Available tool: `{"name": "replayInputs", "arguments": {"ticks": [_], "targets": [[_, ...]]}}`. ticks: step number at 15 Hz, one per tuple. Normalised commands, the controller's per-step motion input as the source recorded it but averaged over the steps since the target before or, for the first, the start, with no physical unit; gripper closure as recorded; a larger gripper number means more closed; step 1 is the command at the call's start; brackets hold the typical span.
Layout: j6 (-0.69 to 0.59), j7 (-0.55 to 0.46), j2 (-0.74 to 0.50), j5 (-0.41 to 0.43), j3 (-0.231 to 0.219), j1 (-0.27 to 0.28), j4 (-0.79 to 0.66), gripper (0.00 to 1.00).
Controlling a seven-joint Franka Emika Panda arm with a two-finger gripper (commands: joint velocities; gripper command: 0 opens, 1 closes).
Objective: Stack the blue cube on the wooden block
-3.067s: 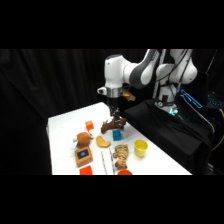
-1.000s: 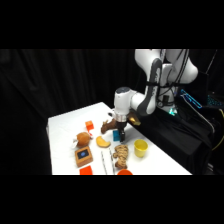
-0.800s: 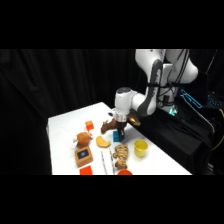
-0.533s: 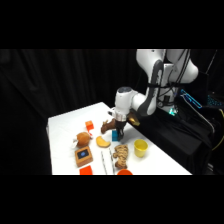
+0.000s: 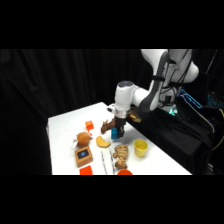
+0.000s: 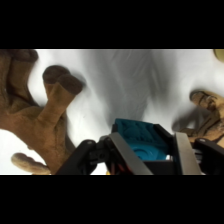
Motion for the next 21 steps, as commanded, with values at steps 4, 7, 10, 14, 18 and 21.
{"name": "replayInputs", "arguments": {"ticks": [4, 7, 10, 14, 18, 21], "targets": [[-0.64, 0.04, -0.49, -0.243, 0.309, -0.251, 0.04, 0.68], [-0.52, -0.23, -0.26, 0.053, 0.446, -0.391, 0.17, 0.68], [-0.37, -0.28, -0.1, 0.104, 0.31, -0.304, 0.24, 0.68], [-0.27, -0.27, 0.05, 0.084, 0.185, -0.218, 0.32, 0.68], [-0.2, -0.25, 0.19, 0.076, 0.111, -0.161, 0.41, 0.68], [-0.17, -0.22, 0.27, 0.079, 0.089, -0.121, 0.47, 0.68]]}}
